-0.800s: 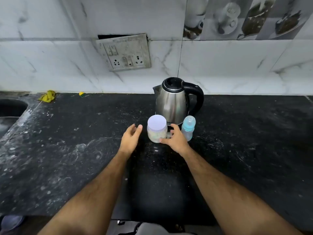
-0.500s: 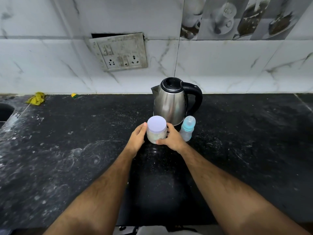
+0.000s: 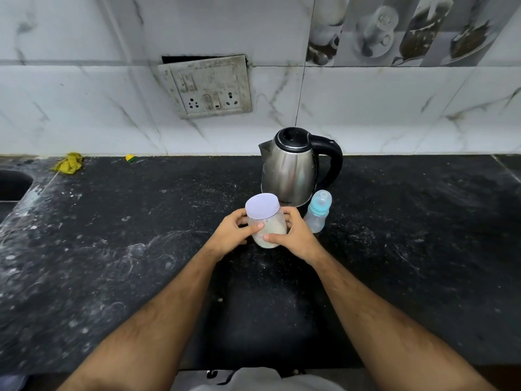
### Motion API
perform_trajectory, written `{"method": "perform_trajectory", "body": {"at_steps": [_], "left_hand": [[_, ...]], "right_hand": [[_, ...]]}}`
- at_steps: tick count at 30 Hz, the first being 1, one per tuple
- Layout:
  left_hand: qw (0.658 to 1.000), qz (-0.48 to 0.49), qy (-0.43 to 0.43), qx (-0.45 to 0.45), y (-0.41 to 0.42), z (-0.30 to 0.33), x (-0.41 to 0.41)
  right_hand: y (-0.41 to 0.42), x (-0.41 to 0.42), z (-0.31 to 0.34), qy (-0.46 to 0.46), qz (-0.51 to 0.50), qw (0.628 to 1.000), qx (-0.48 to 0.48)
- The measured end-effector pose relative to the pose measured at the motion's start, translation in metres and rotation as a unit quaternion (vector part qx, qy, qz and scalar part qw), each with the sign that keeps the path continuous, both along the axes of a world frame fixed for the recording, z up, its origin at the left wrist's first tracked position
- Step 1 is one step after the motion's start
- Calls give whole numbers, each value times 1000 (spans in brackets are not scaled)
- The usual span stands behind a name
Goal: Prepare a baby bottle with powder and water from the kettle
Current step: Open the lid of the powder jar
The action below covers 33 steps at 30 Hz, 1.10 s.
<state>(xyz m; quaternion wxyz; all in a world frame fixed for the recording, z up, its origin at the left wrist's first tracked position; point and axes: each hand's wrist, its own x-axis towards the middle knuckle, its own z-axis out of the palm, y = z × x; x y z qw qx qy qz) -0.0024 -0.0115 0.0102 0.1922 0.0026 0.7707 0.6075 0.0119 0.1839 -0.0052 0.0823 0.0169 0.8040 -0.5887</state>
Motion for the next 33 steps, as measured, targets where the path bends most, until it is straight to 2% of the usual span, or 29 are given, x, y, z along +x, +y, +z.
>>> {"method": "perform_trajectory", "body": {"at_steps": [7, 11, 15, 19, 23, 28, 33], "left_hand": [[1000, -11, 10, -6, -10, 11, 2], [999, 13, 15, 39, -6, 26, -7], [998, -13, 18, 66, 2, 48, -19], [992, 41, 35, 114, 19, 65, -23], [986, 63, 20, 152, 31, 73, -26], [988, -12, -14, 156, 24, 85, -30], [990, 35, 25, 136, 41, 92, -31]], "right_hand": [[-8, 14, 10, -8, 4, 998, -58], [-15, 21, 19, -32, -1, 994, -108], [-21, 24, 35, -27, 24, 986, -162], [-23, 25, 51, -19, 38, 978, -206], [-20, 22, 64, 17, 64, 980, -189], [-12, 22, 71, -29, 73, 987, -137], [-14, 17, 74, -5, 38, 988, -153]]}}
